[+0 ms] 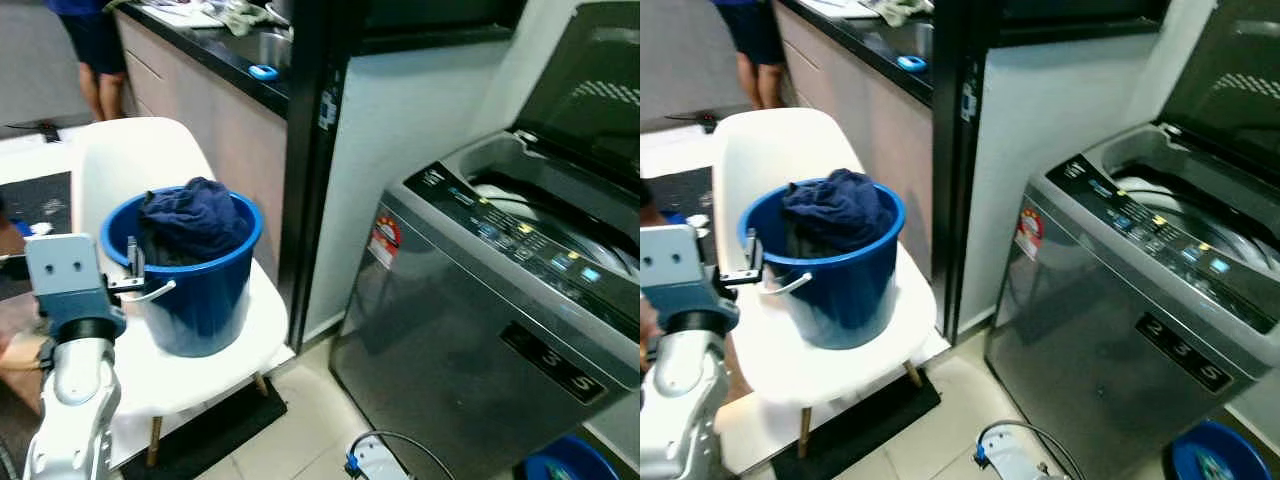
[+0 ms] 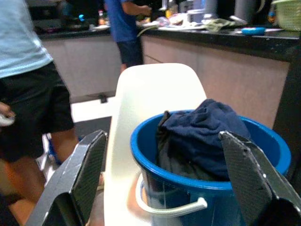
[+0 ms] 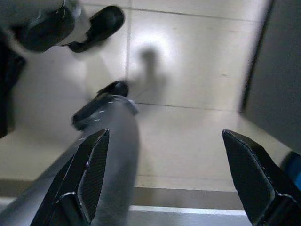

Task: Clothes washing

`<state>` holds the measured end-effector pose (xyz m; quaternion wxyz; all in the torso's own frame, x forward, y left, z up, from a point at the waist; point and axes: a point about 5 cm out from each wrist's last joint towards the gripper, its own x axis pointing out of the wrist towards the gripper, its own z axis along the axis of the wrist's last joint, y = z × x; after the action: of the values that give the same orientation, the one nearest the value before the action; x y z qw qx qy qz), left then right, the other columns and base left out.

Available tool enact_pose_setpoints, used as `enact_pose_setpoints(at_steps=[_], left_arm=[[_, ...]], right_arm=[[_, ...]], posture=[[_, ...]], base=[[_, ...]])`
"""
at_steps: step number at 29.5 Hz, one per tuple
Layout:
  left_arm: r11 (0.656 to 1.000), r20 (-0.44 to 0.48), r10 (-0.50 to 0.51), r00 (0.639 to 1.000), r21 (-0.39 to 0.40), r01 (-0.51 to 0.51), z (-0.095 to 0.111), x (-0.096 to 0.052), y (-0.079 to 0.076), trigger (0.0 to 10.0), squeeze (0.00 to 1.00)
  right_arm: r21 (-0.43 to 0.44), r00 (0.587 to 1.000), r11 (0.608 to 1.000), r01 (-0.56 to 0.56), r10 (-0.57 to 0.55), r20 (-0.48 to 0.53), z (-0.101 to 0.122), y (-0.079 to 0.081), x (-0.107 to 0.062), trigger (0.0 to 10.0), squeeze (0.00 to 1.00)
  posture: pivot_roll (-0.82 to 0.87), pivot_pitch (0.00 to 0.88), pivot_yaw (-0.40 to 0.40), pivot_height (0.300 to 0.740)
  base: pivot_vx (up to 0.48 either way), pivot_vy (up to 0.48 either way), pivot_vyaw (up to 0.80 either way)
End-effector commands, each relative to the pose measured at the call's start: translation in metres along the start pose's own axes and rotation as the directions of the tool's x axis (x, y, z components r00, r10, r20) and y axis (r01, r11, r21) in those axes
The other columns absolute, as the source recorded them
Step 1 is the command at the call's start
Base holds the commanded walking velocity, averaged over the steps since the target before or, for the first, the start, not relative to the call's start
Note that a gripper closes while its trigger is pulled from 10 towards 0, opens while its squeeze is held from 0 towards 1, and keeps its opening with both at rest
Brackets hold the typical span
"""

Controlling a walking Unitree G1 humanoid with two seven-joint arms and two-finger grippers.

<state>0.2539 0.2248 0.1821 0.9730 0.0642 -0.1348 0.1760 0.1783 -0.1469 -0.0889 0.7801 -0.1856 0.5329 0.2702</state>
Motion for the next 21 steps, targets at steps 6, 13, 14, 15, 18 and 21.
enact_pose_setpoints(at_steps=[6,13,14,15,18,21], left_arm=[[1.0,-0.007,0.002,1.0,-0.008,-0.002,-0.0023,0.0015,-0.0007,10.0,0.0],[1.0,0.002,-0.001,1.0,-0.022,0.001,-0.0006,0.0021,0.0007,10.0,0.0],[1.0,0.002,-0.001,1.0,-0.022,0.001,-0.0006,0.0021,0.0007,10.0,0.0],[1.0,0.002,-0.004,1.0,-0.024,0.004,-0.0006,0.0018,0.0002,10.0,0.0],[1.0,0.001,-0.009,1.0,-0.028,0.009,-0.001,0.0013,-0.0002,10.0,0.0],[0.999,0.002,-0.016,1.0,-0.039,0.016,-0.0013,0.0006,-0.0009,10.0,0.0]], right_arm=[[0.001,1.0,1.0,0.005,-0.005,-0.019,-0.0047,0.0006,0.0001,10.0,0.0],[-0.008,0.999,1.0,0.03,-0.03,-0.031,-0.0111,-0.0018,-0.0007,10.0,0.0],[-0.008,0.999,1.0,0.03,-0.03,-0.031,-0.0111,-0.0018,-0.0007,10.0,0.0],[-0.004,0.999,0.999,0.039,-0.039,-0.034,-0.0117,-0.0028,-0.0009,10.0,0.0],[-0.002,0.998,0.999,0.044,-0.044,-0.033,-0.0118,-0.0033,-0.001,10.0,0.0],[0.002,0.998,0.999,0.047,-0.047,-0.032,-0.0117,-0.0037,-0.0011,10.0,0.0]], posture=[[0.3,0.0,-0.13,0.74],[0.3,0.0,-0.13,0.74],[0.3,0.0,-0.13,0.74],[0.3,0.0,-0.13,0.74],[0.3,0.0,-0.13,0.74],[0.3,0.0,-0.13,0.74]], base=[[0.0,0.0,0.8],[0.0,0.0,0.67],[0.0,0.0,0.49],[0.0,0.0,0.0],[0.0,0.0,0.0],[0.0,0.0,0.0]])
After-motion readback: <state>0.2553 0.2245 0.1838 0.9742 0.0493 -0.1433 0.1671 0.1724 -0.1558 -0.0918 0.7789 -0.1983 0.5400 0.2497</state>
